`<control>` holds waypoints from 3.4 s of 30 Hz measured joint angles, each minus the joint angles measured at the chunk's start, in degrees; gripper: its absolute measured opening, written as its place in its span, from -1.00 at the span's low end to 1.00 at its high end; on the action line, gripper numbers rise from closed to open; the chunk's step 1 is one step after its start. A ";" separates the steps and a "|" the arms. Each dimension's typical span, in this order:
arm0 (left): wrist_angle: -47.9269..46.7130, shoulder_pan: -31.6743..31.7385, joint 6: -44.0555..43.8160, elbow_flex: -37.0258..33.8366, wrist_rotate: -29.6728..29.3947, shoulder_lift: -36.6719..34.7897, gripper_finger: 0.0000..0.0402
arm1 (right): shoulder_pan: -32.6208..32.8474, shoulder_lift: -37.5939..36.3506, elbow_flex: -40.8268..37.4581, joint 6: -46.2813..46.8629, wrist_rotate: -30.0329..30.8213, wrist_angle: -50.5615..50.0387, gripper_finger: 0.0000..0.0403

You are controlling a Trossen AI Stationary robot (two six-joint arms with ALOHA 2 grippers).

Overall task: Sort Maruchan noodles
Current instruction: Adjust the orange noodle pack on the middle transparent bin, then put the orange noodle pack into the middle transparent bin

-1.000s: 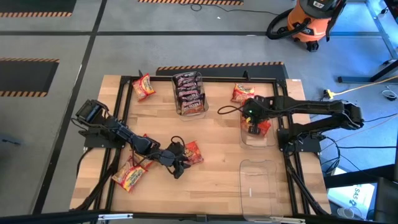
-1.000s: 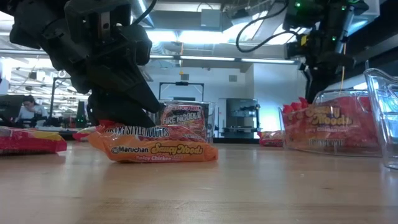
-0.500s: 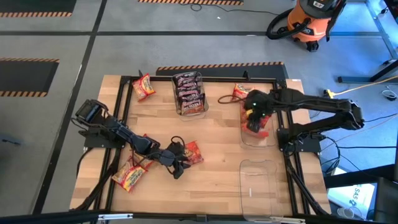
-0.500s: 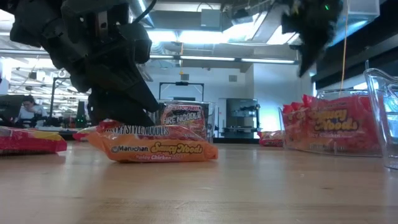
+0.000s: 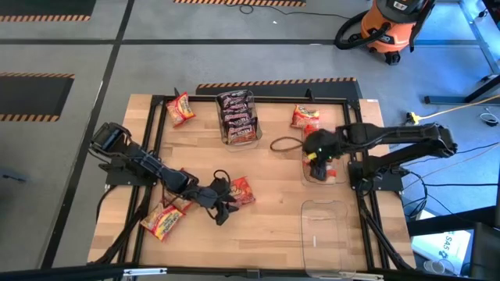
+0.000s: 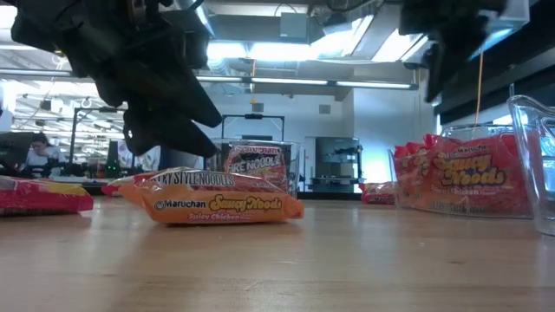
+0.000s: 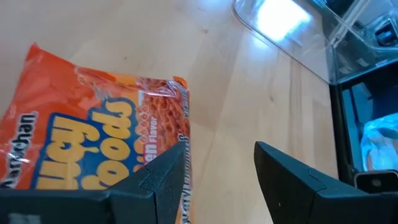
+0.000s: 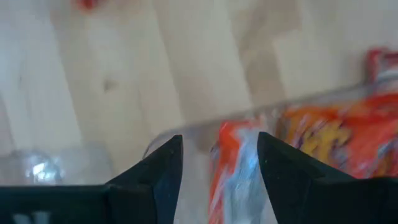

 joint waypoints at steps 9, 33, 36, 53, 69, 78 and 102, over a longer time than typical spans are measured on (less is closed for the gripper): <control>0.08 0.04 0.12 0.00 -1.49 0.00 -0.08 | 8.85 2.85 -0.04 10.58 8.61 -7.95 -0.08; 0.33 0.03 0.73 0.00 -1.77 0.00 -0.08 | 12.79 7.90 -11.17 16.68 22.22 -7.62 -0.08; 0.33 0.02 0.73 0.00 -1.77 0.00 -0.08 | 10.95 7.88 -12.39 17.43 26.63 -9.57 -0.08; 0.64 0.03 0.12 0.00 -1.77 0.00 -0.08 | 6.12 7.88 -8.47 17.10 27.38 -13.51 -0.08; 5.61 -5.53 -7.40 0.05 -3.18 -0.01 -0.08 | 6.19 14.21 -3.80 2.61 4.49 45.07 -0.08; -2.52 -10.30 -18.47 0.04 -10.46 2.30 -0.08 | 6.10 32.71 -3.98 -5.42 6.01 69.49 -0.08; -10.18 -4.31 -17.76 0.05 -11.79 4.44 -0.08 | 14.28 39.83 -3.94 1.04 0.24 64.66 -0.08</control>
